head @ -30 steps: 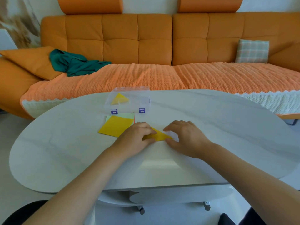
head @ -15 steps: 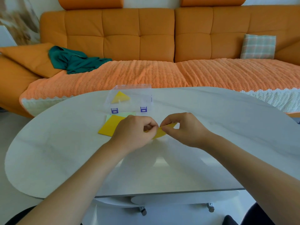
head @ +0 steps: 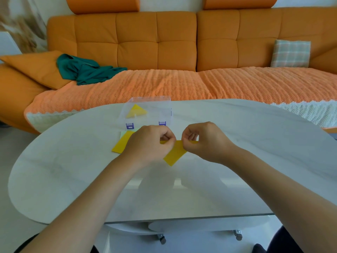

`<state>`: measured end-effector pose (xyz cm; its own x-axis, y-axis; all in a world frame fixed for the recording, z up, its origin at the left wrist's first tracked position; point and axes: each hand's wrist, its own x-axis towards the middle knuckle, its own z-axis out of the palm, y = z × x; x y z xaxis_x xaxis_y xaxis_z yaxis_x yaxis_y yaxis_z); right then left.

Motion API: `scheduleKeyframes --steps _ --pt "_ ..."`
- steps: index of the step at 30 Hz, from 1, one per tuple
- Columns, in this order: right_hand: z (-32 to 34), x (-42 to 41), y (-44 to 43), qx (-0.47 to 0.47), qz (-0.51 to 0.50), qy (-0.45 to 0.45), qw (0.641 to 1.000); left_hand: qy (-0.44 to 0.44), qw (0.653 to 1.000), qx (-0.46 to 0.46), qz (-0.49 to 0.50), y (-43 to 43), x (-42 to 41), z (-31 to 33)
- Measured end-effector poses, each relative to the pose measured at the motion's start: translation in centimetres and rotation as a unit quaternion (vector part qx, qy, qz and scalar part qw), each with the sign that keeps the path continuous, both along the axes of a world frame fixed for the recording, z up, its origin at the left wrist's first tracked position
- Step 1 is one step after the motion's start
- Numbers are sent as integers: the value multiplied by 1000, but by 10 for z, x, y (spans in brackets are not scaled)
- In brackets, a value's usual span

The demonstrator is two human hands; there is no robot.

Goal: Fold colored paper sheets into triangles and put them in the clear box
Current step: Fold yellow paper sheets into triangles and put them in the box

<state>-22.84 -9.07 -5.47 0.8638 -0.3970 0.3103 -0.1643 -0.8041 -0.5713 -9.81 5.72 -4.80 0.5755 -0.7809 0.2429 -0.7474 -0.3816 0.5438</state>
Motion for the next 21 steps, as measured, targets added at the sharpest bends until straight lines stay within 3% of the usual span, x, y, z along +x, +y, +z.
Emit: scheduleKeyframes --steps 8,13,21 --pt "-14 -3 -26 -30 -66 31 997 -47 998 33 41 16 28 6" --pt "-6 4 -7 84 -19 -27 996 -37 999 11 22 11 17 3" --pt "-8 7 -4 15 18 -10 1000 -71 997 22 8 4 2 3"
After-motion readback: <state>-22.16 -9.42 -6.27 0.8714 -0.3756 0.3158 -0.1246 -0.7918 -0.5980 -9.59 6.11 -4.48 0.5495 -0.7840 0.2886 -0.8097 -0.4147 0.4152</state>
